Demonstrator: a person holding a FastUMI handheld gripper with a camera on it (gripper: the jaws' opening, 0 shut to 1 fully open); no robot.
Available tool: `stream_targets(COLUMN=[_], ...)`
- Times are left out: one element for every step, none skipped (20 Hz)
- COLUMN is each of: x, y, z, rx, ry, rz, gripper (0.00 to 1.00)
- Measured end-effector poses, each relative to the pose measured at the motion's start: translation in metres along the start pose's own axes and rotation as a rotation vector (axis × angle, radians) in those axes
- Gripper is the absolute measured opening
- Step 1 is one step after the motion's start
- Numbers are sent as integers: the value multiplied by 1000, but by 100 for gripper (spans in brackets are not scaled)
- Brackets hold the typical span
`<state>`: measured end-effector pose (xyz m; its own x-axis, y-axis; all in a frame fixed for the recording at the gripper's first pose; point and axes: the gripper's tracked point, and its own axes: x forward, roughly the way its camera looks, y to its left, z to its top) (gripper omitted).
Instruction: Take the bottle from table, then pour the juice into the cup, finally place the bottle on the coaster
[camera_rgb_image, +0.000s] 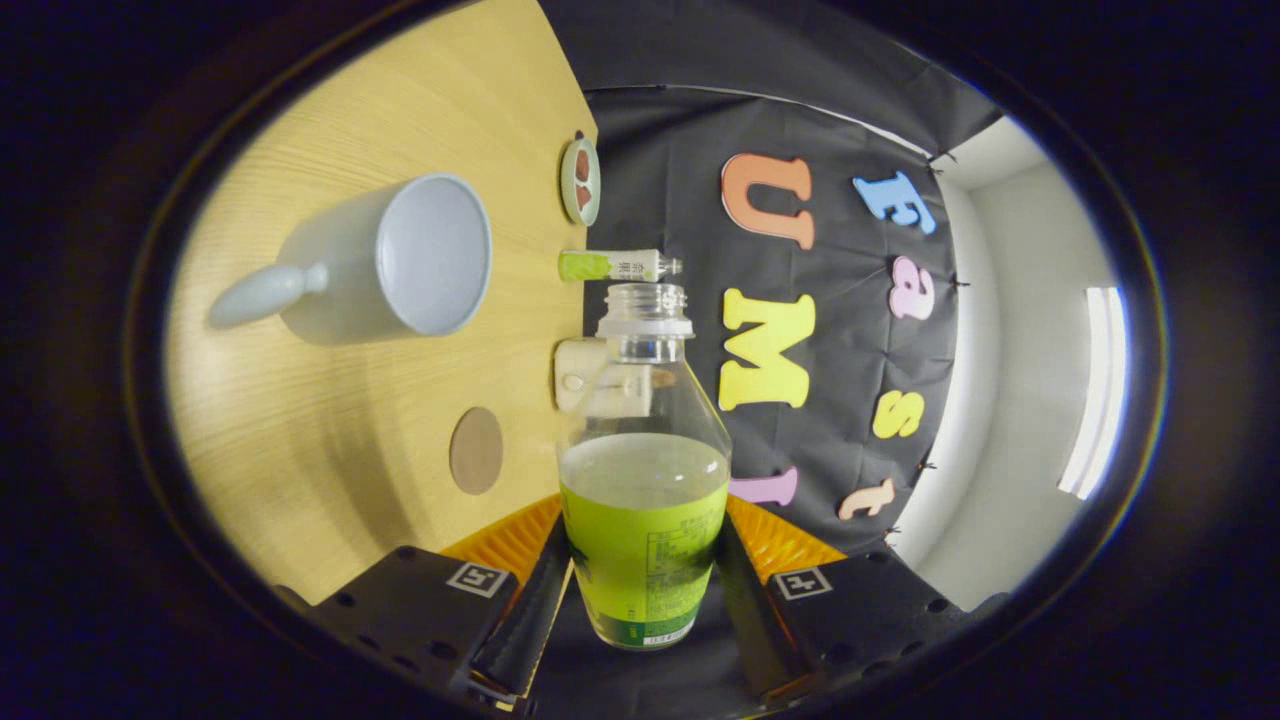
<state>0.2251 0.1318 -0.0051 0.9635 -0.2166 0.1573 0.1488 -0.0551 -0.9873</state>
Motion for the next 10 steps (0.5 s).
stream_targets(x=[-1,-1,-2,-1,-1,0,-1,-1,1,1], y=[-1,-1,-1,-4,-6,-8,-9,-12,-16,-19], z=[1,3,3,5,5,6,6,6,6,7], rx=[-9,-17,-28,-42,-57,-71,-87,-102,-115,-129], ry=[-3,-6,-5,-5,-6,-5,-5,-4,-4,-6], rz=[-3,-7,-10,-15,-20,-26,-32,-38,-46,-55], gripper=[81,81,81,81,81,81,81,81,81,81])
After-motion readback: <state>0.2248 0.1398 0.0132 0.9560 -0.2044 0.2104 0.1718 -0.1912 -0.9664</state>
